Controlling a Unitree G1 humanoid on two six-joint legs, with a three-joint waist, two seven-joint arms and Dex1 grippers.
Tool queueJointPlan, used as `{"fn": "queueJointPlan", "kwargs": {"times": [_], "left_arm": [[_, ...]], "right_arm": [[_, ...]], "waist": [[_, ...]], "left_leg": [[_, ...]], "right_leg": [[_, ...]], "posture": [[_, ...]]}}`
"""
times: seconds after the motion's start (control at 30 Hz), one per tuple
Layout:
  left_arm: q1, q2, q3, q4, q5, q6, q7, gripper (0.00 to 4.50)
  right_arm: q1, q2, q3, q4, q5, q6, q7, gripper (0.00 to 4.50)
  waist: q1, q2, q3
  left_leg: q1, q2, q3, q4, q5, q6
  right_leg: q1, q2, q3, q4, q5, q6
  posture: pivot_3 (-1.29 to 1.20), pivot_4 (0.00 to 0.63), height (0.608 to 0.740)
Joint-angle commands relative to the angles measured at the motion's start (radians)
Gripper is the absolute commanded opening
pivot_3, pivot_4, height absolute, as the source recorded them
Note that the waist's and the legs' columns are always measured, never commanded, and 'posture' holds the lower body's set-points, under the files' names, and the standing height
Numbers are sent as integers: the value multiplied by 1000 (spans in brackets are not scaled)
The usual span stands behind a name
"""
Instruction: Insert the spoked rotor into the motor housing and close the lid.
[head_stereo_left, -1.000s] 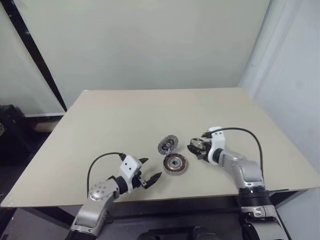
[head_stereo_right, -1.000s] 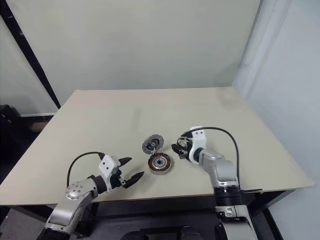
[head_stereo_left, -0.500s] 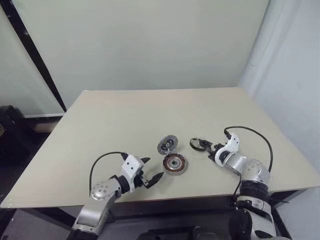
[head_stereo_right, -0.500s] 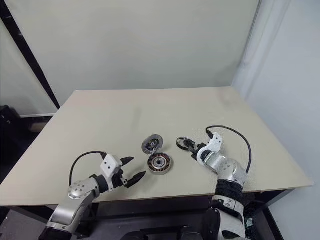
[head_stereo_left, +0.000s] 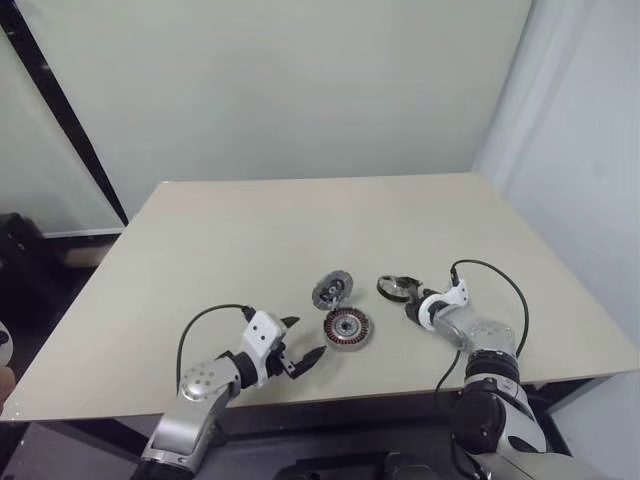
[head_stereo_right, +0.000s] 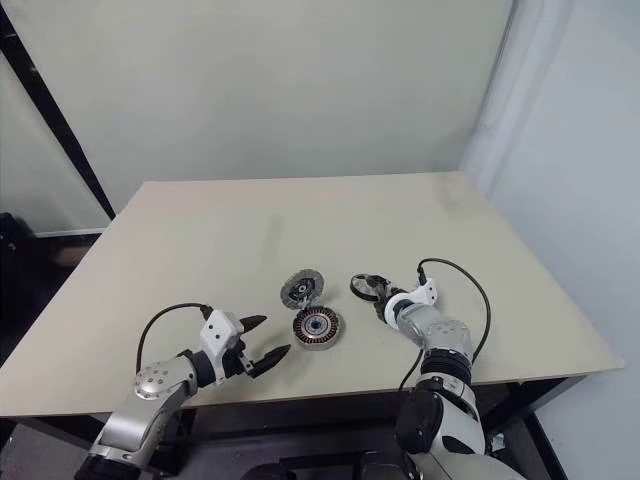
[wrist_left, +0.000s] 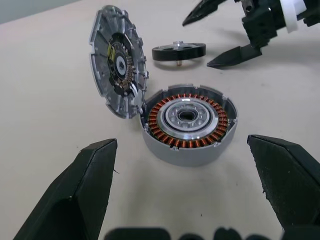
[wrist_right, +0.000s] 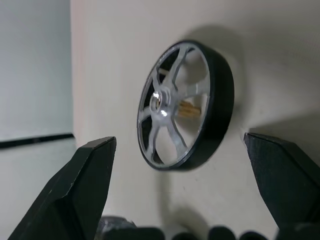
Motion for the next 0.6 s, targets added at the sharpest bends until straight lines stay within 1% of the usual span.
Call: {"fn": "queueJointPlan", "kwargs": {"times": [0.03, 0.17, 0.23, 0.33, 0.5, 0.6], "left_arm": [[-10, 9, 17, -58, -7, -2, 1, 4500], [-8, 12, 19, -65, -7, 4, 3, 4500], [-7, 13, 20, -66, -6, 5, 3, 4500], [-7, 13, 20, -65, -6, 5, 4, 4500], [-7, 10, 19, -61, -7, 4, 6, 4500], [-8, 9, 18, -57, -7, 3, 6, 4500]], "right_arm": [[-32, -3, 0, 19, 45, -50, 0, 3532], [-35, -1, 0, 51, 70, -82, -2, 2170], [-34, -1, 3, 58, 79, -90, -5, 1375], [-32, -1, 5, 61, 92, -91, -7, 420], [-25, -6, 4, 40, 128, -72, -13, 392], [-20, -1, 0, -10, 175, -28, -16, 392]], "waist": [[-2, 0, 0], [-3, 0, 0], [-6, 0, 0], [-8, 0, 0], [-8, 0, 0], [-8, 0, 0]], "left_leg": [[0, 0, 0, 0, 0, 0], [0, 0, -1, -1, 0, 0], [0, 0, 0, -1, 0, 0], [0, 0, -1, -2, 0, 0], [0, 0, -1, -2, 0, 0], [0, 0, -1, -2, 0, 0]], "right_leg": [[0, 0, 0, 0, 0, 0], [0, 0, 0, -1, 0, 0], [0, 0, 0, -1, 0, 0], [0, 0, 0, -1, 0, 0], [0, 0, 0, -1, 0, 0], [0, 0, 1, -1, 0, 0]], "posture": [[0, 0, 740], [0, 0, 740], [0, 0, 740], [0, 0, 740], [0, 0, 740], [0, 0, 740]]}}
